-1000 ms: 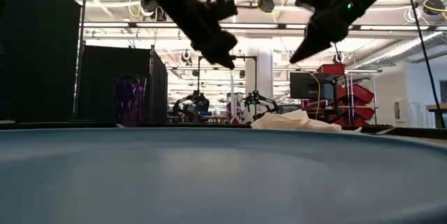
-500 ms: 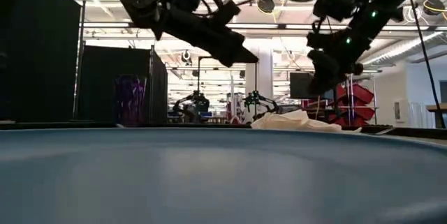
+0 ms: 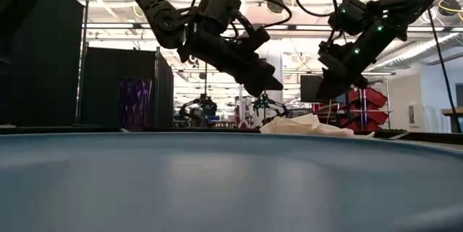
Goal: Set table place
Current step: Fold the white napkin
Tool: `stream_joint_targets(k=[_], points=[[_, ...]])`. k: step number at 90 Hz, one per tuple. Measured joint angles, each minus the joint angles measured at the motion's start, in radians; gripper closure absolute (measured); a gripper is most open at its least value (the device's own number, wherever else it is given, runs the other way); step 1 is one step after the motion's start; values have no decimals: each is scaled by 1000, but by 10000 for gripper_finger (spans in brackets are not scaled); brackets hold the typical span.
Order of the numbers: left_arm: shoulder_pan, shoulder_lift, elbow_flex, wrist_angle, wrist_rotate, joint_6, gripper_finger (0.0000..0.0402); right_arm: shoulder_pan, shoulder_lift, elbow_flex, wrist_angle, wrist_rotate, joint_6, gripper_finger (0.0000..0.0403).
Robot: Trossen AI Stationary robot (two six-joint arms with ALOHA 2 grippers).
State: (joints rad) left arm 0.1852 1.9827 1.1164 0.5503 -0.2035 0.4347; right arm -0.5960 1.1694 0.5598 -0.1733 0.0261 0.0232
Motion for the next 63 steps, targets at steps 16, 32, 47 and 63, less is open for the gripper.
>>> stream_joint_targets(k=[16, 32, 47, 63], points=[[0, -2, 0, 2, -1, 0, 294, 19, 0, 0, -23, -2, -368, 280], [0, -2, 0, -1, -2, 0, 294, 48, 0, 0, -2, 63, -682, 280], [0, -2, 0, -5, -2, 0, 294, 61, 0, 0, 4, 108, -935, 280], [0, -2, 0, -9, -2, 16, 294, 61, 42, 0, -1, 108, -1095, 278]])
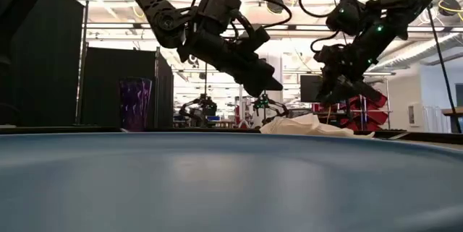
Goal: Set table place
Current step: Fold the white napkin
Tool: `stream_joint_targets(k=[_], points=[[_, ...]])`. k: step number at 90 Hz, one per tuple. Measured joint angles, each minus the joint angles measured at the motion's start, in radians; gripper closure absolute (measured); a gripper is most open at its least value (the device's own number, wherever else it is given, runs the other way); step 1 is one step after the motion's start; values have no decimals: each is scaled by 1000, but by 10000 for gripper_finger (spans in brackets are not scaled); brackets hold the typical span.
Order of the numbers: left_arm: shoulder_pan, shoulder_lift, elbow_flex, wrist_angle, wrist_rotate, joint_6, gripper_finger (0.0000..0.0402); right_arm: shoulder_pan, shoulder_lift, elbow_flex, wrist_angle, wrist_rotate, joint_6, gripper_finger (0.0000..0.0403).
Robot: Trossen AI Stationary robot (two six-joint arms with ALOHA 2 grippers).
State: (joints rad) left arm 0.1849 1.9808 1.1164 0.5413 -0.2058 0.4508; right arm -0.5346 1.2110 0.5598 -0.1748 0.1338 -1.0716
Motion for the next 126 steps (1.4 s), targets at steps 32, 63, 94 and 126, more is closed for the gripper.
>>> stream_joint_targets(k=[32, 63, 94, 126], points=[[-2, 0, 0, -1, 0, 7, 294, -9, 117, 0, 114, 101, -93, 273], [-2, -1, 0, -2, 0, 7, 294, -36, 187, 0, 228, 75, -74, 273], [-2, -1, -1, -6, 0, 7, 294, -36, 257, 1, 308, 50, -54, 310], [-6, -1, -1, 0, -7, -24, 295, -18, 263, 4, 372, 141, 63, 402]])
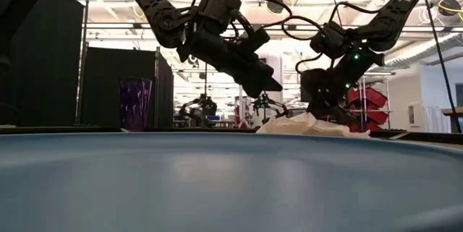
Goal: Set table place
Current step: Fold the white napkin
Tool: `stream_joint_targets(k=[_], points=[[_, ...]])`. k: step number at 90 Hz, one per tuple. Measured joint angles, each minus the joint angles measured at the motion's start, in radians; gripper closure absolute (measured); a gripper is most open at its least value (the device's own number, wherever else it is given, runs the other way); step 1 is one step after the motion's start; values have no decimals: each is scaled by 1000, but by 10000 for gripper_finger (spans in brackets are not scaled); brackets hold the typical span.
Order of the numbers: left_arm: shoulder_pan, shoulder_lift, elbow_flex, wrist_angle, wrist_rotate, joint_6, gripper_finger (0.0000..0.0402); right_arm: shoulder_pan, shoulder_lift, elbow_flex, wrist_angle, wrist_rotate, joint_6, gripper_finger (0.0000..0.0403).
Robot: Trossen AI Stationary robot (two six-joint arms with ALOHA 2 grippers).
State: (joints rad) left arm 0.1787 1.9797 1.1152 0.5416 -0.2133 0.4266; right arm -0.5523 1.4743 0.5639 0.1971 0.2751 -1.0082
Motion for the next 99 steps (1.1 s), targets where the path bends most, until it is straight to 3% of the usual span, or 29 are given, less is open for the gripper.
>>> stream_joint_targets(k=[17, 38, 57, 79, 99], points=[[-13, -53, -1, -6, -94, -1, 295, 51, -109, 95, -54, 42, 80, 402], [-27, -124, -10, -39, -180, -2, 295, 145, -196, 278, -288, 38, 248, 403], [-49, -134, -10, -42, -180, 8, 295, 237, -196, 378, -486, 46, 351, 403], [-62, -136, -10, -33, -169, 0, 295, 274, -172, 383, -534, 87, 499, 403], [-99, -153, 1, -32, -167, -50, 295, 255, -86, 383, -508, 170, 526, 403]])
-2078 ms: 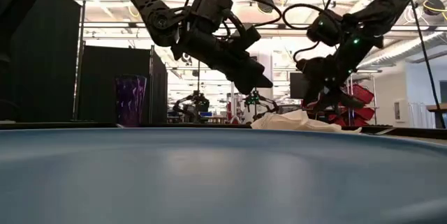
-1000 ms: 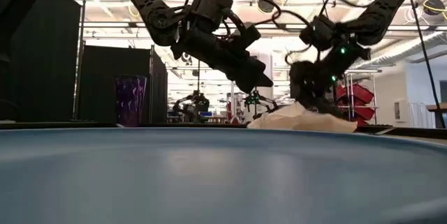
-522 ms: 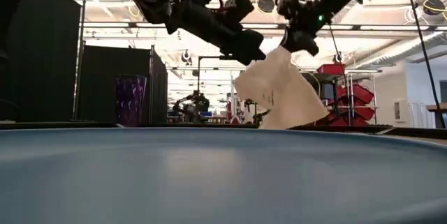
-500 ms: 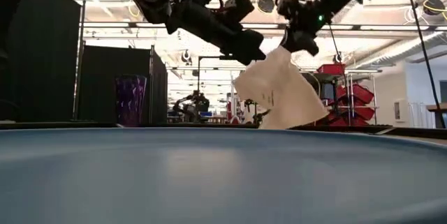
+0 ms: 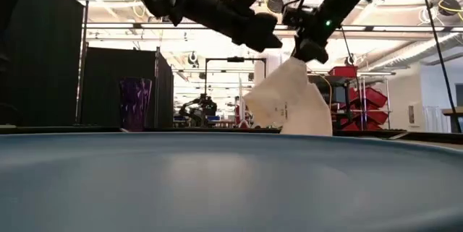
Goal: Set table place
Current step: Fold the white napkin
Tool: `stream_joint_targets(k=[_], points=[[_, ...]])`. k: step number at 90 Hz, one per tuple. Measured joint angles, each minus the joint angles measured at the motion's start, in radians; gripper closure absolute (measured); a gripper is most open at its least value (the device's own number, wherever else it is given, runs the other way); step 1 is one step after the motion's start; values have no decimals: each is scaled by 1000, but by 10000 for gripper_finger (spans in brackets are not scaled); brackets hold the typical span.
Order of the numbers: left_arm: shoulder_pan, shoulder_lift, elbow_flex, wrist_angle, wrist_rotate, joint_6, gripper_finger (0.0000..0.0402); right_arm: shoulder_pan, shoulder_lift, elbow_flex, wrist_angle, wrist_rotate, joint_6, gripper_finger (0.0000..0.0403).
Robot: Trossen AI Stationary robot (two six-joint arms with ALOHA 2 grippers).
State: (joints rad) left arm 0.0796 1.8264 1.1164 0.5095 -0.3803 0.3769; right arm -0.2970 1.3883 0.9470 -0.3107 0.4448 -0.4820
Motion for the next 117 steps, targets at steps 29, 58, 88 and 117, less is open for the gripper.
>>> stream_joint_targets(k=[29, 58, 88, 117], points=[[-9, 1, 0, -80, 18, -210, 295, -27, 13, 11, 15, 1, 73, 403], [-16, 18, 0, -67, -34, -283, 294, -38, 11, 58, -20, 0, 139, 403], [-16, 19, 0, -73, 106, -345, 287, -38, 11, 58, -24, -1, 161, 403], [-3, 19, 0, -85, 75, -342, 217, -38, 11, 58, 3, -7, 220, 403]])
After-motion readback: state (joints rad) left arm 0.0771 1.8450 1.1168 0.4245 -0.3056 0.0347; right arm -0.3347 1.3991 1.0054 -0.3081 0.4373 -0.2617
